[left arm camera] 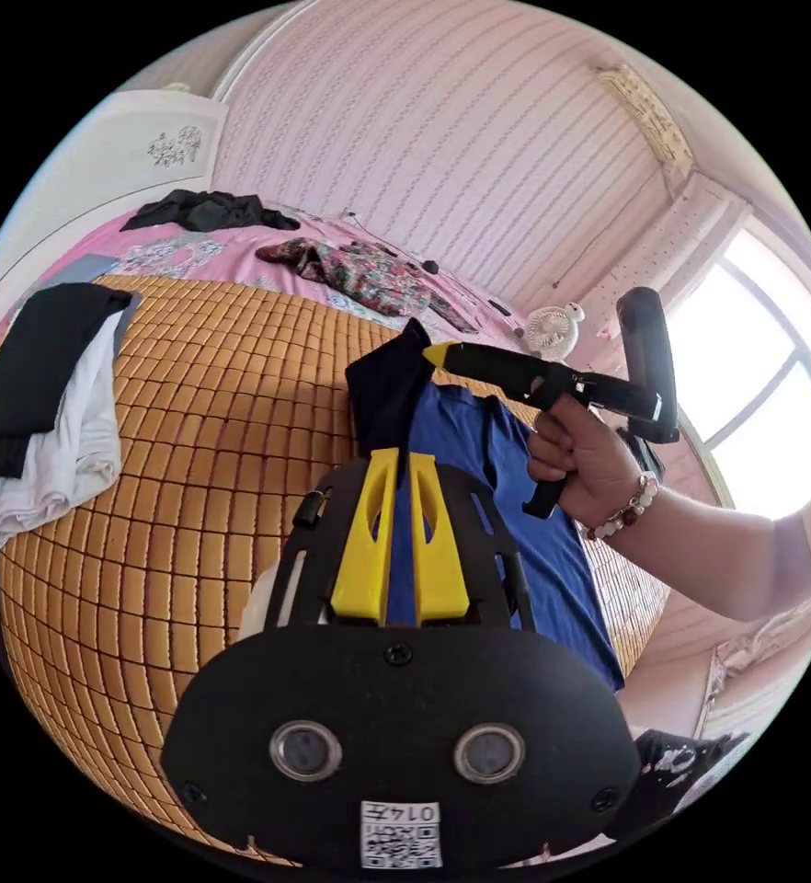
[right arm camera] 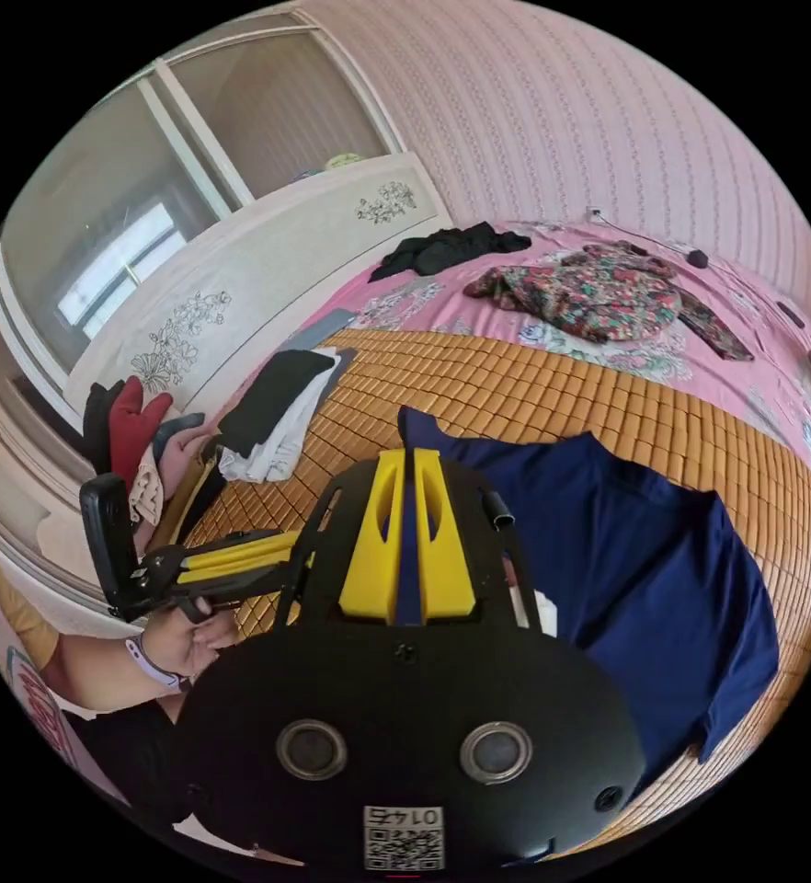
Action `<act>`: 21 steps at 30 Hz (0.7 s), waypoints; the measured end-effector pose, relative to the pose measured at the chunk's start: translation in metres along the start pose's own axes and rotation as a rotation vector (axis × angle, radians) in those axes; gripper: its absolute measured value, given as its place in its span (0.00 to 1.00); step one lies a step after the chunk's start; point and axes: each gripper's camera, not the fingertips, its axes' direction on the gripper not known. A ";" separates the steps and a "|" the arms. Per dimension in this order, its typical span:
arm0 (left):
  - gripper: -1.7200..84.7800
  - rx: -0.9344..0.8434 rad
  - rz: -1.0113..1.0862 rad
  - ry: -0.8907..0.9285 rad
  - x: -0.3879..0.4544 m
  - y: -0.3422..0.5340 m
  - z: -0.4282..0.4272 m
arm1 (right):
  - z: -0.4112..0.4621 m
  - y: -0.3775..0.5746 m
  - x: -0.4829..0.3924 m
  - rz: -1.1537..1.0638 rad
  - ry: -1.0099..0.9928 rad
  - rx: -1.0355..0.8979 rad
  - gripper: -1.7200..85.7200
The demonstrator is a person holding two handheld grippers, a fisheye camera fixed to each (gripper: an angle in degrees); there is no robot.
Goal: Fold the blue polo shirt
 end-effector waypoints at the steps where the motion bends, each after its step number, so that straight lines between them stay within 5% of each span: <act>1: 0.07 -0.022 0.000 0.034 0.004 0.002 0.006 | -0.010 0.018 0.022 0.061 0.046 -0.037 0.08; 9: 0.08 -0.305 0.057 0.194 0.055 0.027 0.074 | -0.082 0.132 0.106 0.354 0.176 -0.073 0.10; 17: 0.07 -0.450 0.289 0.237 0.137 -0.005 0.146 | -0.190 0.257 0.196 0.871 0.383 0.120 0.10; 21: 0.07 -0.519 0.442 0.268 0.194 -0.036 0.205 | -0.207 0.283 0.222 0.924 0.339 0.195 0.10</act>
